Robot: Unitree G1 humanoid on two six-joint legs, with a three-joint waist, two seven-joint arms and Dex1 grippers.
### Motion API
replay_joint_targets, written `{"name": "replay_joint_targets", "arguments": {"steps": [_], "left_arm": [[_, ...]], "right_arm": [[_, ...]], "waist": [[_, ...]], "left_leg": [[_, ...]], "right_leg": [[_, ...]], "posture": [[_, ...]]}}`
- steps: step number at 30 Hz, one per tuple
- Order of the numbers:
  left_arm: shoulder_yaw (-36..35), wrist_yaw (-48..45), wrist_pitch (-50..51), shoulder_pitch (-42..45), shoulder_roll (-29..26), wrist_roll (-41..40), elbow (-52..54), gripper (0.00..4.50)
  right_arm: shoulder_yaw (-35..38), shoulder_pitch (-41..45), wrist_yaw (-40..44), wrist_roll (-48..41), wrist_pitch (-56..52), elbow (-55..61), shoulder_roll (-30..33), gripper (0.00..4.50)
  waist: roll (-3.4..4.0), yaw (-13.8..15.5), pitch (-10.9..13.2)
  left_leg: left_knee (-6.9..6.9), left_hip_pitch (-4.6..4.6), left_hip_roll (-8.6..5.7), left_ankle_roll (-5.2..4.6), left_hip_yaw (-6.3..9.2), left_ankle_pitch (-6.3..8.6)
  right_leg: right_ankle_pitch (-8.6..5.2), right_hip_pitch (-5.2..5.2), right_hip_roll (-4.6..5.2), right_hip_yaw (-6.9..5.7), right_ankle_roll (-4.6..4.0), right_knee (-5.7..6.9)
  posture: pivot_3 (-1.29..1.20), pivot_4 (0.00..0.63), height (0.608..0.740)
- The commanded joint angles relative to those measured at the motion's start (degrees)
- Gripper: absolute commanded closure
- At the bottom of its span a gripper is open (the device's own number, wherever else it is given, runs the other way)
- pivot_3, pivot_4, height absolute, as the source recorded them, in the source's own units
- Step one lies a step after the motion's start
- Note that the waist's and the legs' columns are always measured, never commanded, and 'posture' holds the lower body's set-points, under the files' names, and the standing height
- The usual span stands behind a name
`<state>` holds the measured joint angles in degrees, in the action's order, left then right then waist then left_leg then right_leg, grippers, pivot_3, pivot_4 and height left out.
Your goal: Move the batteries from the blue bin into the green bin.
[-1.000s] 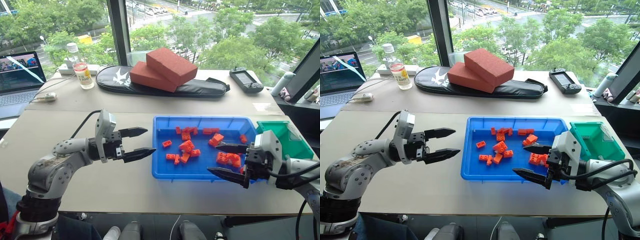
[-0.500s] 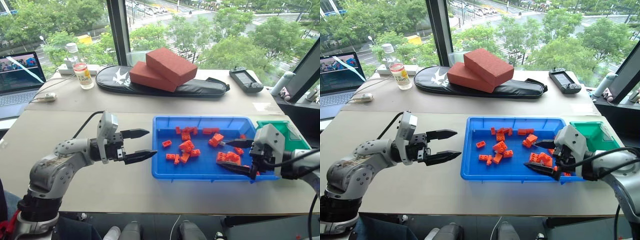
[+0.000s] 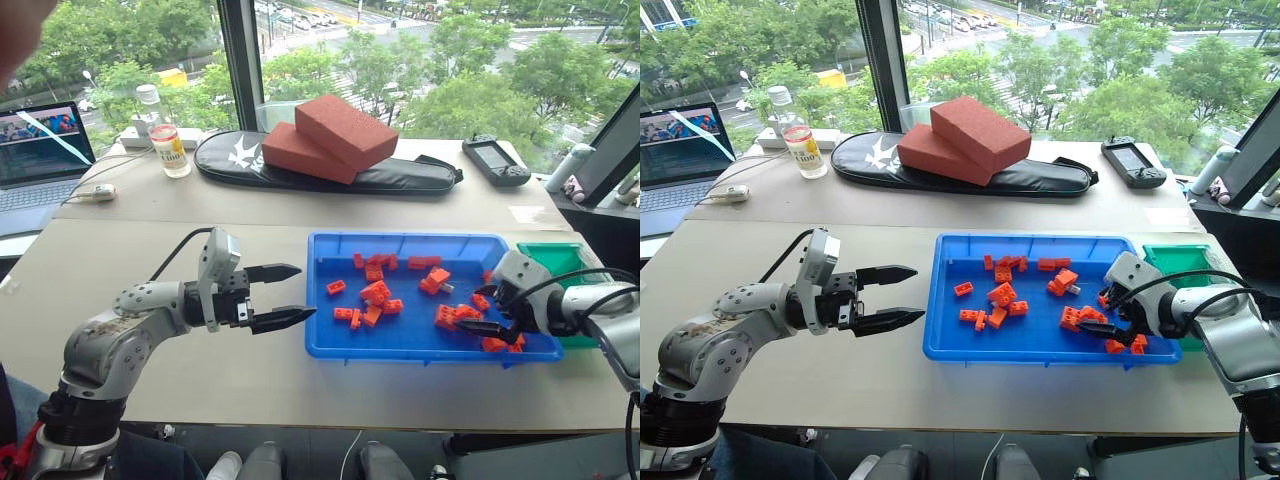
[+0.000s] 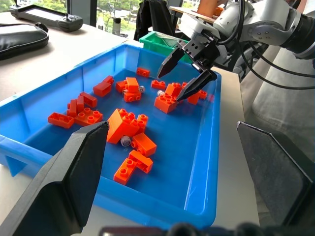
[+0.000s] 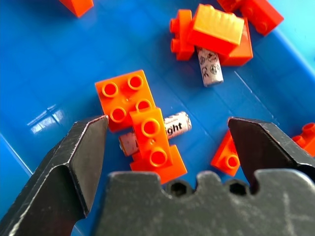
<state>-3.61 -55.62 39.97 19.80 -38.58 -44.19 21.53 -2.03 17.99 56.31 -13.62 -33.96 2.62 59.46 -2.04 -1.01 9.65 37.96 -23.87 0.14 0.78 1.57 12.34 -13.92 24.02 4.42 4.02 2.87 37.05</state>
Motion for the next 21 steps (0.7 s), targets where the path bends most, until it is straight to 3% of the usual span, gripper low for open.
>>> {"name": "replay_joint_targets", "arguments": {"steps": [1,6,14,21], "left_arm": [[-1.5,0.1,-0.6,0.0,-0.4,-0.8,1.5,0.0],[-1.3,0.1,-0.5,0.2,-0.3,-0.9,1.5,0.0],[-1.0,0.2,-0.3,0.3,0.0,-1.1,1.6,0.0],[-0.6,0.4,-0.5,0.3,0.2,-1.0,1.7,0.0]], "right_arm": [[0.2,0.3,1.3,0.5,0.1,0.8,0.4,2.44],[1.4,-0.1,2.0,-0.8,-0.9,2.7,0.2,4.03],[7.2,0.4,-0.6,-1.7,-4.4,4.1,1.6,4.05],[7.9,-5.4,-2.5,1.5,-5.5,5.2,5.2,4.05]], "waist": [[0.0,0.0,0.0],[0.0,0.0,0.0],[0.0,0.1,0.0],[0.0,0.2,0.0]], "left_leg": [[0.0,0.0,0.0,0.0,0.0,0.0],[0.0,0.0,0.0,0.0,0.01,0.0],[0.0,0.0,0.0,0.0,0.01,0.0],[0.01,0.0,-0.02,0.0,0.0,0.0]], "right_leg": [[0.0,0.0,0.0,0.0,0.0,0.0],[0.0,0.0,0.0,0.0,0.0,0.02],[0.0,0.0,0.0,0.0,0.0,0.03],[0.0,-0.03,0.02,0.0,0.0,0.01]], "posture": [[0.0,0.15,0.74],[0.0,0.15,0.74],[0.0,0.15,0.74],[0.0,0.15,0.74]]}}
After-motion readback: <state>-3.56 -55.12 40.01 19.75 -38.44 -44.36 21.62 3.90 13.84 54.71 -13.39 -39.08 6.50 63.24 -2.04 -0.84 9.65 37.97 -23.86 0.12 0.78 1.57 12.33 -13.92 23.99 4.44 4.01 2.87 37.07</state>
